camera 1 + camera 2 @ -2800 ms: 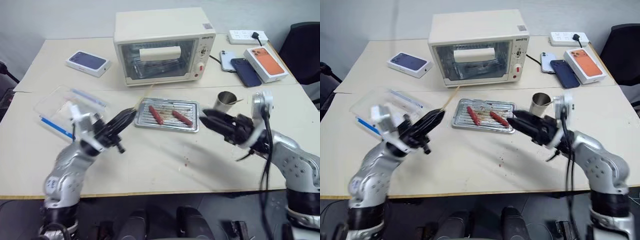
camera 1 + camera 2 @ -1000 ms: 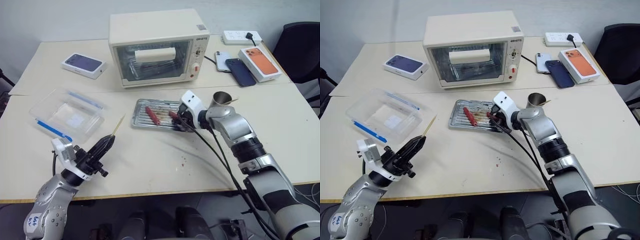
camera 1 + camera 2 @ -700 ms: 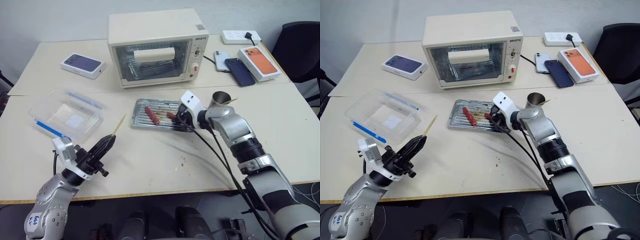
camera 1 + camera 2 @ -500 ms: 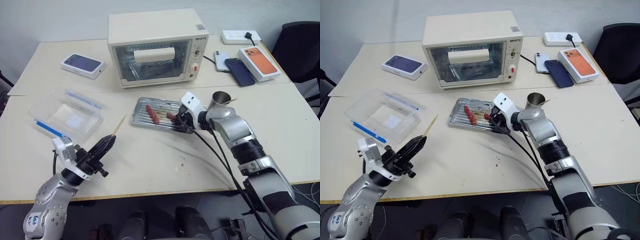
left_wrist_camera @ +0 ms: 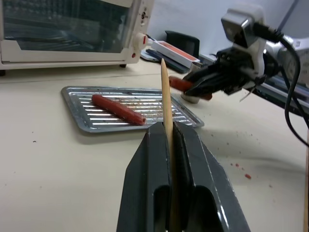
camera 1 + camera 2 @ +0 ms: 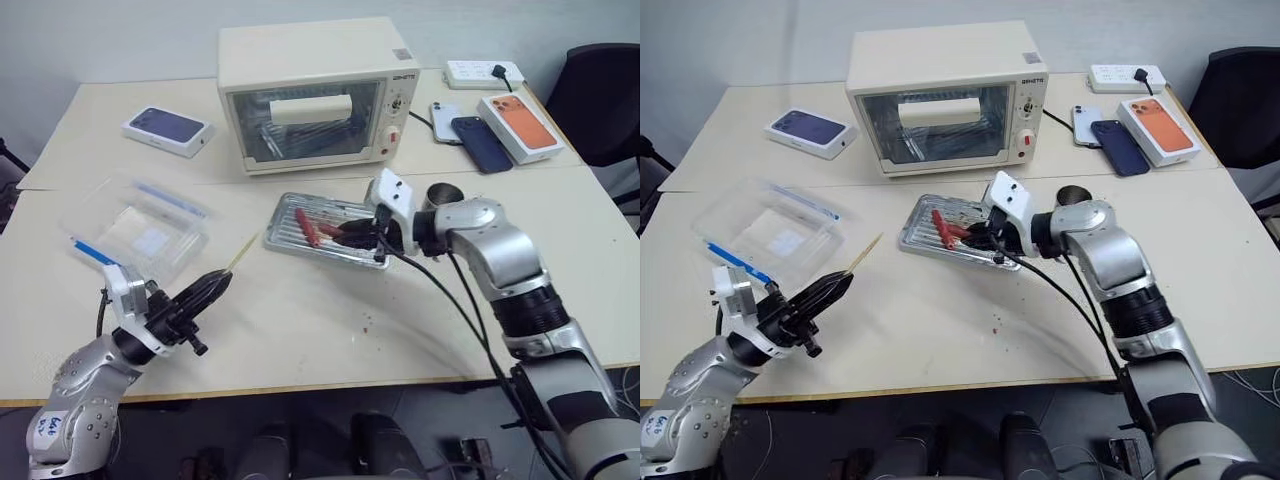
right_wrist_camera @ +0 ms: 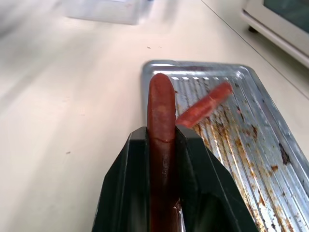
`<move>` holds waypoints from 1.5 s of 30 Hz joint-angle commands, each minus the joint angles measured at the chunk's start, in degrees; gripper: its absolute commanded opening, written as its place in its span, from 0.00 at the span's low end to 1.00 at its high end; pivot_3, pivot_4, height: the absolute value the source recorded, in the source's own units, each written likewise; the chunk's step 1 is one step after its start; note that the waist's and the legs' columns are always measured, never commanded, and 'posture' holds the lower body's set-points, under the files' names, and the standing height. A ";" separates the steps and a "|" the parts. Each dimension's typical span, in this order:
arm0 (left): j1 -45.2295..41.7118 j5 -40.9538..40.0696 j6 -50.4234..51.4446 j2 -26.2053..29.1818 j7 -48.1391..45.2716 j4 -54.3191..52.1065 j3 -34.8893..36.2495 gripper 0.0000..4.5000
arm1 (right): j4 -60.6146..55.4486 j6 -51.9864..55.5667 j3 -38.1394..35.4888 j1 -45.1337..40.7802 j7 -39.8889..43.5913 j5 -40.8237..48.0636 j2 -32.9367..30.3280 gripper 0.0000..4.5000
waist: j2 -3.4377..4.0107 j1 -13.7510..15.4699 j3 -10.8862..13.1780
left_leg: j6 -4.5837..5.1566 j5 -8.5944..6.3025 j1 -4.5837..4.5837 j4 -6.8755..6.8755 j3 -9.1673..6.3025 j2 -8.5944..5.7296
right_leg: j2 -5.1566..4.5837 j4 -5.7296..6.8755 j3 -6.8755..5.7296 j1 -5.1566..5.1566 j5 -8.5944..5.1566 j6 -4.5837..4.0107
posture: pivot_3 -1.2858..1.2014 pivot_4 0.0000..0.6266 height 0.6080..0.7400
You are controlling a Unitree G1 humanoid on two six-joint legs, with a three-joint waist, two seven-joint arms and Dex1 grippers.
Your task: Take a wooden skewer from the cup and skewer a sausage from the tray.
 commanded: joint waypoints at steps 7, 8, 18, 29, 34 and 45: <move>0.61 6.70 -1.80 12.66 -15.45 0.60 -3.52 0.00 | -11.19 -3.86 -1.00 6.56 13.73 5.57 -9.73 0.06 | -0.01 0.11 0.01 | 0.01 -0.01 -0.01 -0.05 0.00 -0.01 | -0.02 -0.06 0.01 0.00 -0.01 -0.01 | 0.52 0.24 1.00; 0.27 6.78 -1.70 13.33 -16.53 0.76 -3.96 0.00 | -12.41 -3.69 -0.90 7.07 15.43 6.51 -10.72 0.06 | 0.00 0.10 0.01 | 0.01 -0.01 -0.03 -0.07 -0.05 0.01 | -0.02 -0.12 -0.03 0.01 -0.01 -0.01 | 0.52 0.24 1.00; -9.16 6.94 1.72 13.88 -19.42 1.80 -10.19 0.00 | -17.13 -1.22 0.78 7.01 18.39 8.13 -12.10 0.06 | -0.01 0.10 0.02 | -0.01 0.01 -0.02 -0.06 -0.03 0.04 | 0.00 -0.06 -0.03 -0.01 -0.01 -0.01 | 0.52 0.24 1.00; -11.88 6.47 4.44 12.68 -19.56 0.88 -12.06 0.00 | -16.92 -0.21 1.56 6.38 16.62 7.99 -11.30 0.06 | -0.01 0.09 0.02 | 0.01 0.00 -0.03 -0.03 -0.03 0.03 | -0.01 -0.05 -0.03 0.00 -0.01 -0.01 | 0.52 0.24 1.00; -12.34 7.03 4.12 12.00 -19.44 1.16 -12.75 0.00 | -17.05 0.05 1.84 5.94 16.01 8.22 -10.39 0.06 | -0.01 0.08 0.02 | 0.01 0.00 -0.03 -0.04 -0.03 0.03 | -0.01 -0.05 -0.03 -0.01 -0.01 -0.01 | 0.52 0.24 1.00; -13.11 7.90 3.07 10.57 -19.42 1.97 -13.48 0.00 | -17.34 1.11 2.32 5.42 15.49 8.43 -9.42 0.06 | -0.01 0.10 0.02 | 0.01 0.00 -0.03 -0.02 -0.03 0.02 | -0.01 -0.04 -0.03 0.00 -0.01 -0.01 | 0.52 0.24 1.00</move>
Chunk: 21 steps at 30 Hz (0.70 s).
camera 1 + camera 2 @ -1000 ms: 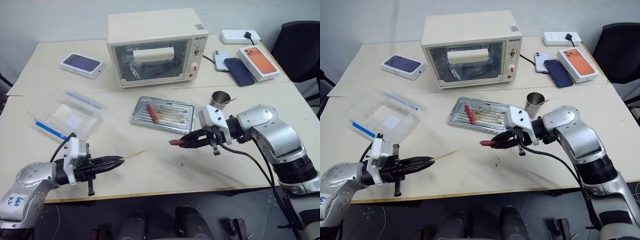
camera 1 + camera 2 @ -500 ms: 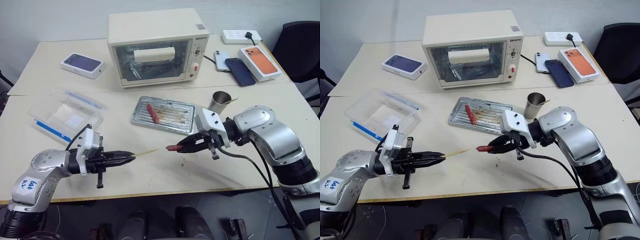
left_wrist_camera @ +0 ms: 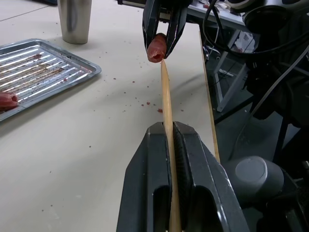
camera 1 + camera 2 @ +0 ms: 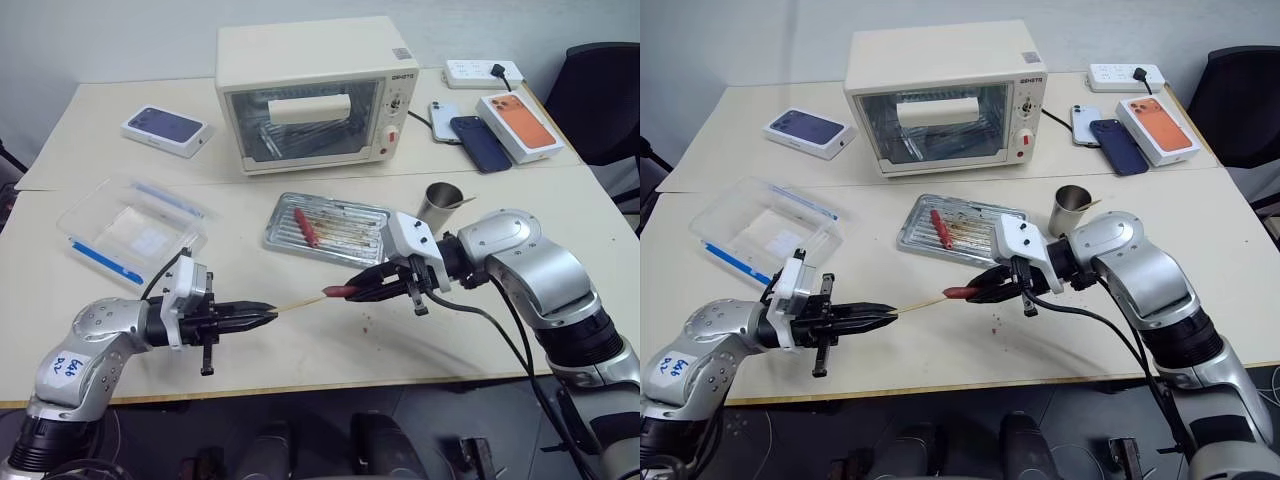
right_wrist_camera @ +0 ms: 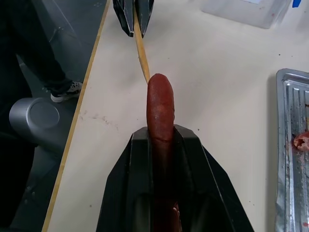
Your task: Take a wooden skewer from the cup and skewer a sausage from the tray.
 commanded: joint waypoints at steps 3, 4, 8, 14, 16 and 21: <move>-0.32 0.46 -0.98 -0.40 -0.25 -1.13 -0.28 0.00 | -1.98 -0.24 0.24 -0.54 0.22 0.79 0.05 0.06 | 0.00 -0.03 0.00 | 0.00 0.00 0.00 0.00 0.00 0.00 | 0.00 0.01 0.00 0.00 0.00 0.00 | 0.52 0.24 1.00; -0.22 0.46 -0.96 -0.40 -0.24 -1.25 -0.24 0.00 | -2.03 -0.39 0.23 -0.37 0.30 0.71 -0.10 0.06 | 0.00 -0.03 0.00 | 0.00 0.00 0.00 0.00 0.00 0.00 | 0.01 0.01 0.00 -0.01 0.00 0.00 | 0.52 0.24 1.00; 0.24 0.23 -0.73 0.01 -0.63 -1.36 0.19 0.00 | -1.72 -0.95 0.05 0.04 0.71 0.55 -0.63 0.06 | 0.00 -0.01 0.00 | 0.00 0.00 0.00 0.00 0.00 0.00 | 0.00 0.01 0.00 0.00 0.00 0.00 | 0.52 0.24 1.00; 1.57 -0.70 0.00 1.38 -2.03 -1.50 1.55 0.00 | -0.23 -2.61 -0.11 0.60 1.50 -0.37 -1.43 0.06 | 0.00 -0.03 0.00 | 0.00 0.00 0.00 0.00 0.00 0.00 | 0.00 0.01 0.00 0.00 0.00 0.00 | 0.52 0.24 1.00; 1.70 -0.80 0.05 1.54 -2.24 -1.50 1.64 0.00 | 0.27 -3.15 -0.09 0.65 1.65 -0.60 -1.44 0.06 | 0.00 -0.01 0.00 | 0.00 0.00 0.00 0.01 0.00 0.00 | 0.00 0.01 0.00 0.00 0.00 0.00 | 0.52 0.24 1.00; 1.96 -0.51 -0.52 1.26 -2.24 -1.62 1.66 0.00 | 0.39 -3.63 0.03 0.88 1.76 -0.63 -1.23 0.06 | 0.00 -0.02 0.00 | 0.00 0.00 0.00 0.01 0.00 0.00 | 0.00 0.02 0.00 0.00 0.00 0.00 | 0.52 0.24 1.00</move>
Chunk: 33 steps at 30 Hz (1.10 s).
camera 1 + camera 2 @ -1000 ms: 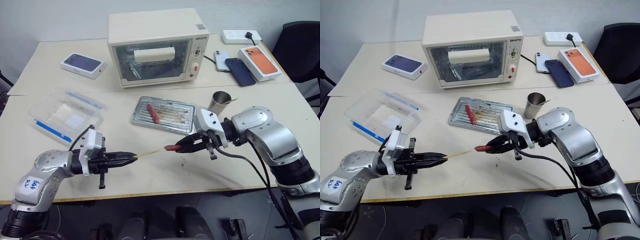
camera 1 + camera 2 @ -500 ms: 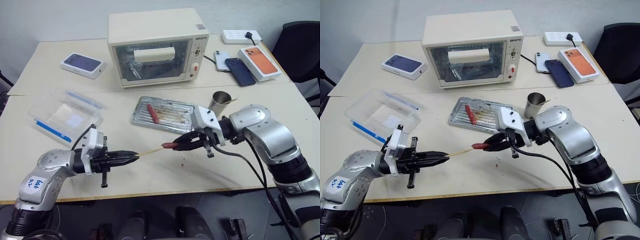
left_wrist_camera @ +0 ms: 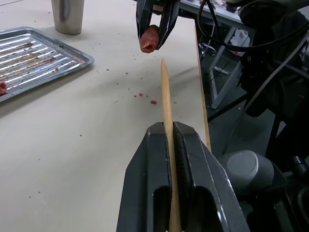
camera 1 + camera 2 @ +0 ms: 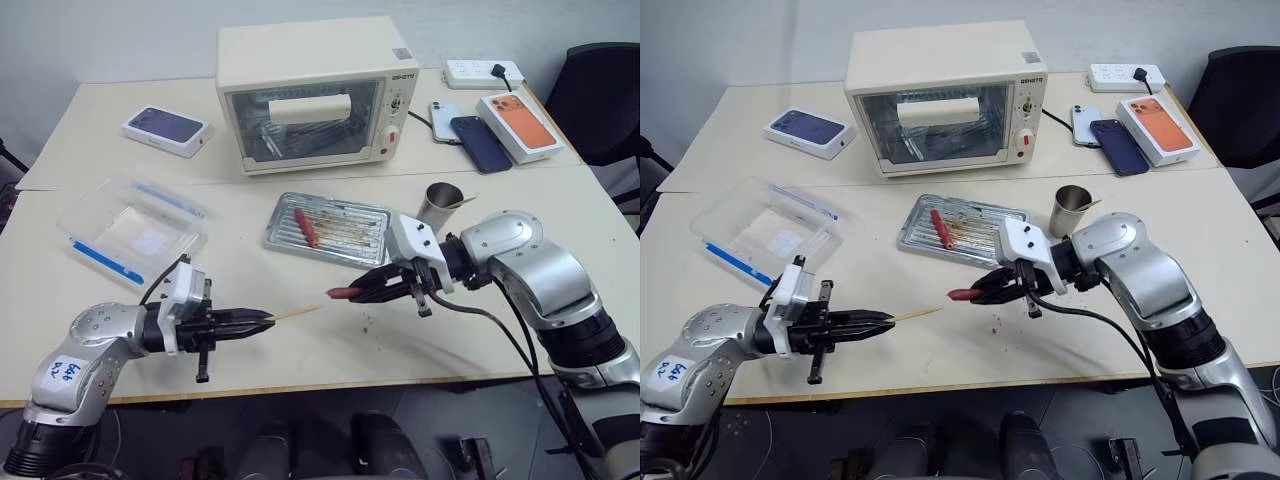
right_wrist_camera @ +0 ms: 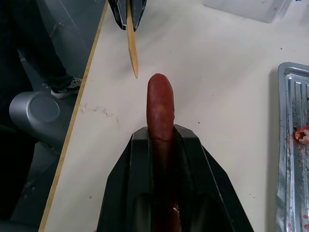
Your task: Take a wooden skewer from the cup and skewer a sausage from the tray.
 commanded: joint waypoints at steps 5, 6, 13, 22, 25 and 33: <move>0.15 0.42 -2.22 -0.49 0.43 -1.47 0.99 0.00 | -1.03 -1.21 0.25 0.38 0.69 0.03 -0.62 0.06 | 0.00 0.00 0.00 | 0.00 0.00 0.00 0.00 0.00 0.00 | 0.00 0.00 0.00 0.00 0.00 0.00 | 0.52 0.24 1.00; 0.08 0.61 -2.52 -0.65 0.64 -1.40 0.90 0.00 | -1.10 -1.17 0.26 0.43 0.72 0.07 -0.63 0.06 | 0.00 0.01 0.00 | 0.00 0.00 0.00 0.00 0.00 0.00 | 0.00 0.00 0.00 0.00 0.00 0.00 | 0.52 0.24 1.00; -0.84 1.49 -2.98 -1.48 1.19 -0.85 -0.42 0.00 | -1.45 -0.96 0.42 0.46 0.55 0.35 -0.31 0.06 | 0.00 0.01 0.00 | 0.00 0.00 0.00 0.02 0.00 0.00 | 0.00 0.01 0.00 0.00 0.00 0.00 | 0.52 0.24 1.00; -1.22 1.63 -2.34 -1.77 1.75 -1.68 -1.37 0.00 | -1.91 -0.64 0.72 0.36 0.15 0.51 0.15 0.06 | 0.00 0.01 0.00 | 0.00 0.00 0.00 0.03 0.00 0.00 | 0.00 0.01 0.00 0.00 0.00 0.00 | 0.52 0.24 1.00; -1.20 1.57 -2.12 -1.66 1.88 -1.82 -1.35 0.00 | -1.93 -0.64 0.70 0.41 0.07 0.51 0.13 0.06 | 0.00 0.00 0.00 | 0.00 0.00 0.00 0.03 0.00 0.00 | 0.01 0.02 0.00 0.00 0.00 0.00 | 0.52 0.24 1.00; -0.61 2.08 -2.79 -1.08 1.11 -0.17 -0.69 0.00 | -1.14 -1.16 0.20 0.55 0.17 0.19 -0.62 0.06 | 0.00 0.00 0.00 | 0.00 0.00 0.00 0.03 0.00 0.00 | 0.00 0.02 0.00 0.00 0.00 0.00 | 0.52 0.24 1.00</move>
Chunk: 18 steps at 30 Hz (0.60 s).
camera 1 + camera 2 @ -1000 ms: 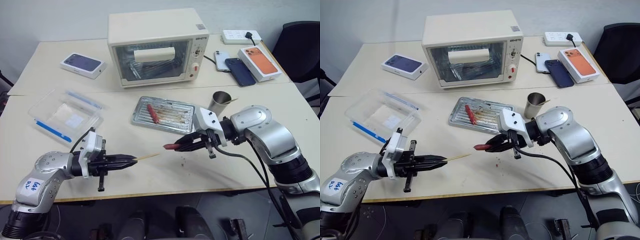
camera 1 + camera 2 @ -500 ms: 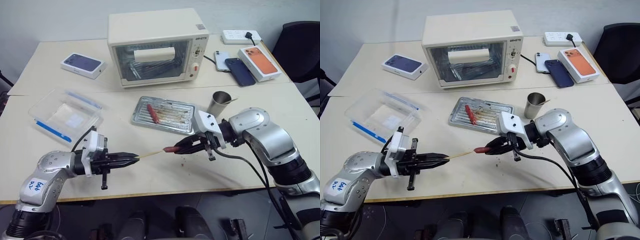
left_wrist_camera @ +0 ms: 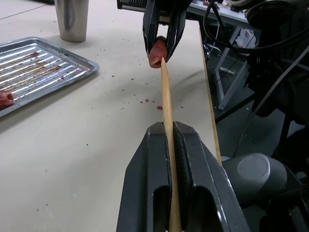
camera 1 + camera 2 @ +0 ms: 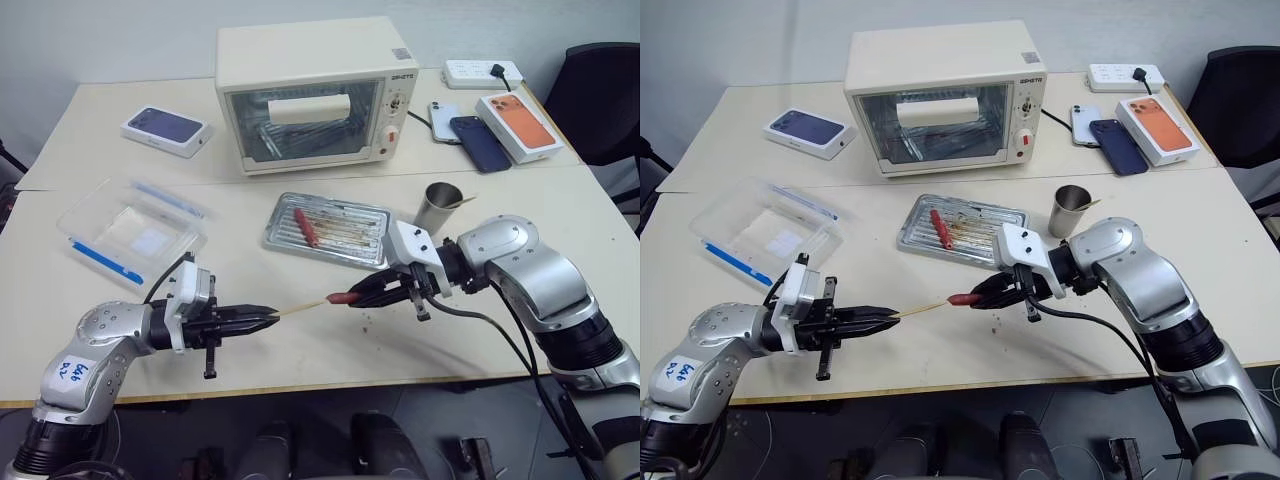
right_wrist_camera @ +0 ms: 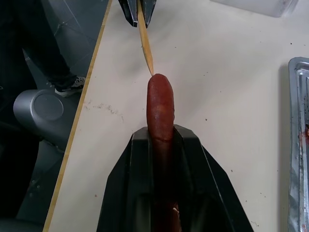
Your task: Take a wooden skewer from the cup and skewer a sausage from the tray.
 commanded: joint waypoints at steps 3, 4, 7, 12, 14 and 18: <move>0.27 0.45 -0.83 0.50 -0.90 0.11 0.49 0.00 | -1.07 -1.15 -0.74 -0.14 0.25 0.21 -0.69 0.06 | 0.00 0.00 0.00 | 0.00 0.00 0.00 0.00 0.00 0.00 | 0.00 0.00 0.00 0.00 0.00 0.00 | 0.52 0.24 1.00; 0.27 0.47 -0.84 0.47 -0.95 0.14 0.52 0.00 | -1.08 -1.16 -0.72 -0.14 0.25 0.20 -0.70 0.06 | 0.00 0.00 0.00 | 0.00 0.00 0.00 0.00 0.00 0.00 | 0.00 0.00 0.00 0.00 0.00 0.00 | 0.52 0.24 1.00; 0.17 0.31 -0.50 0.56 -1.30 0.22 0.46 0.00 | -0.68 -1.28 -0.65 -0.30 0.32 0.10 -0.62 0.06 | 0.00 0.00 0.00 | 0.00 0.00 0.00 0.00 0.00 0.00 | 0.00 0.00 0.00 0.00 0.00 0.00 | 0.52 0.24 1.00; -0.10 0.09 -0.67 -0.25 -0.78 0.12 0.55 0.00 | -0.87 -1.22 -0.44 -0.20 0.45 0.14 -0.66 0.06 | 0.00 0.00 0.00 | 0.00 0.00 0.00 0.00 0.00 0.00 | 0.00 0.00 0.00 0.00 0.00 0.00 | 0.52 0.24 1.00; -0.24 0.22 -0.69 -0.48 -0.57 0.02 0.23 0.00 | -1.13 -1.12 -0.30 -0.13 0.50 0.23 -0.62 0.06 | 0.00 0.00 0.00 | 0.00 0.00 0.00 0.00 0.00 0.00 | 0.00 0.00 0.00 0.00 0.00 0.00 | 0.52 0.24 1.00; -0.40 0.65 -0.91 -0.79 -0.46 0.05 -0.18 0.00 | -1.47 -1.02 -0.15 -0.06 0.53 0.30 -0.54 0.06 | 0.00 0.00 0.00 | 0.00 0.00 0.00 0.01 0.00 0.00 | 0.00 0.01 0.00 0.00 0.00 0.00 | 0.52 0.24 1.00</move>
